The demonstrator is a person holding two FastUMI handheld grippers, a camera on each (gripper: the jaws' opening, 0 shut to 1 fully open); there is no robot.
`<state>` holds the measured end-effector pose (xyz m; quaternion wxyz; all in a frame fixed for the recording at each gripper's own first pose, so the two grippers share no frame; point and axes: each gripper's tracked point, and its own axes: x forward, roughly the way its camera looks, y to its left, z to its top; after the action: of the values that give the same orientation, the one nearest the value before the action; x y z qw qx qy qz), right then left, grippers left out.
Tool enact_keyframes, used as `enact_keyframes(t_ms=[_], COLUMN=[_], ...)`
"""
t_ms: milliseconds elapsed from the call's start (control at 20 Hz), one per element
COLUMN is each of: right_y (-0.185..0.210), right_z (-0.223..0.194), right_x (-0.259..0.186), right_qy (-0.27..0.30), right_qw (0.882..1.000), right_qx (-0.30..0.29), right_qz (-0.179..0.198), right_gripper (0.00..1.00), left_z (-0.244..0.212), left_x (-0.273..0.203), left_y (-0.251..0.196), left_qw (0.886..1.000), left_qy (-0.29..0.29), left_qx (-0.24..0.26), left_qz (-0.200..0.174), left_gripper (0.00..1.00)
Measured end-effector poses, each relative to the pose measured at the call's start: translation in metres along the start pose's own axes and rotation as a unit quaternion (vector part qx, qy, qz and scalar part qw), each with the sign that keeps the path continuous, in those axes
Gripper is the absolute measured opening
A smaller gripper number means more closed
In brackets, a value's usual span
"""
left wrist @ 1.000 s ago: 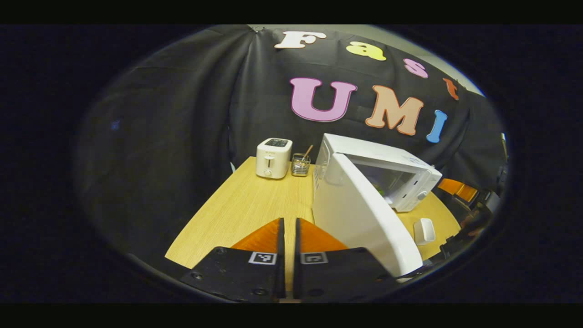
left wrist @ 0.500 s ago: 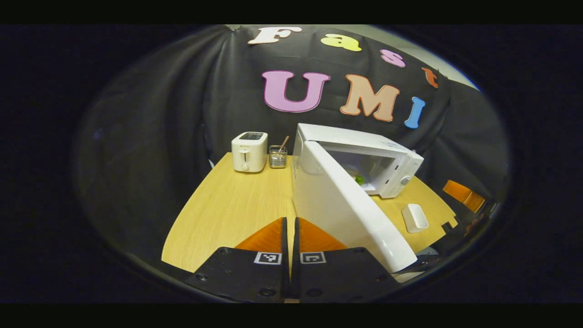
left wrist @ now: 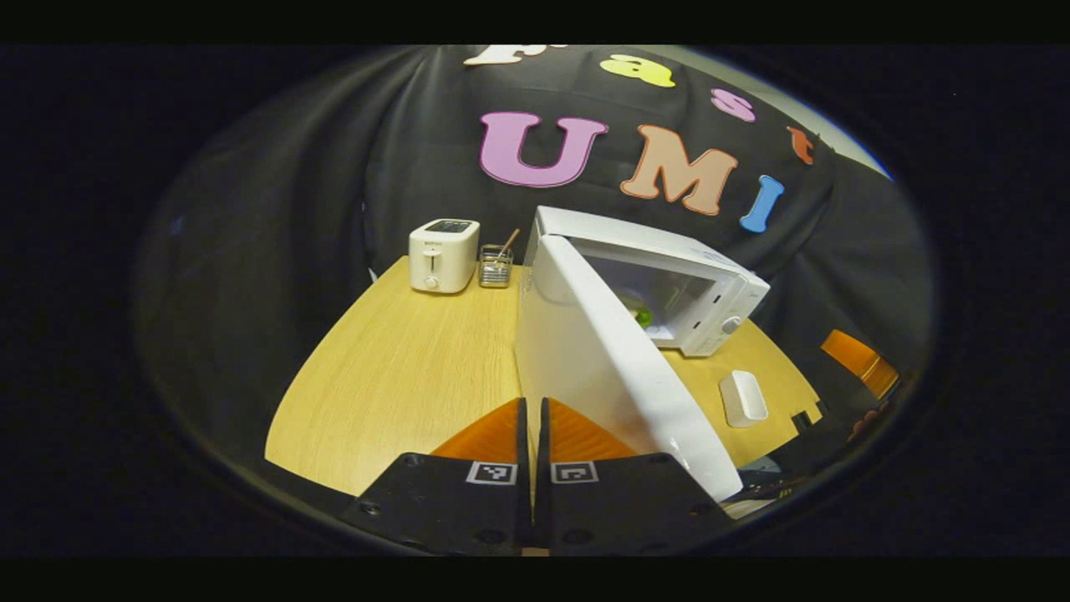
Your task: Open the microwave oven with the left hand, put the food in, and close the microwave oven.
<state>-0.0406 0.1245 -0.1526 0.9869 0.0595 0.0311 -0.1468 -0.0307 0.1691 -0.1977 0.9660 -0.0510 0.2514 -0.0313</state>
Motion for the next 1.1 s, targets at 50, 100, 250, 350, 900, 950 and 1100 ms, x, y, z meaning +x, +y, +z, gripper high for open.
enact_keyframes(t_ms=[50, 100, 250, 350, 900, 950, 1100], right_y=[-0.005, -0.011, -0.026, -0.035, -0.079, -0.083, -0.095], right_z=[0.0, -0.001, -0.006, -0.003, 0.027, 0.029, 0.036], right_x=[0.003, 0.006, 0.019, 0.027, 0.07, 0.073, 0.085], right_qy=[0.004, 0.01, 0.034, 0.038, 0.024, 0.022, 0.016], right_qw=[1.0, 1.0, 0.999, 0.999, 0.998, 0.998, 0.998], right_qx=[0.0, -0.001, 0.002, 0.003, -0.016, -0.017, -0.017], right_qz=[0.001, 0.0, 0.007, 0.011, 0.051, 0.055, 0.063], right_gripper=[0.92, 0.92, 1.0, 0.91, 0.99, 0.91, 0.91], left_z=[0.0, 0.001, 0.001, -0.002, 0.005, 0.006, 0.008], left_x=[0.001, 0.001, 0.003, 0.005, 0.022, 0.024, 0.031], left_y=[-0.001, -0.001, -0.006, -0.012, -0.086, -0.093, -0.113], left_qw=[1.0, 1.0, 0.999, 0.998, 0.998, 0.998, 0.998], left_qy=[-0.001, -0.001, -0.004, -0.002, -0.025, -0.028, -0.031], left_qx=[-0.008, -0.014, -0.029, -0.035, -0.008, -0.005, 0.0], left_qz=[0.006, 0.015, 0.036, 0.049, 0.063, 0.063, 0.061], left_gripper=[0.01, 0.01, 0.01, 0.01, 0.01, 0.0, 0.01])
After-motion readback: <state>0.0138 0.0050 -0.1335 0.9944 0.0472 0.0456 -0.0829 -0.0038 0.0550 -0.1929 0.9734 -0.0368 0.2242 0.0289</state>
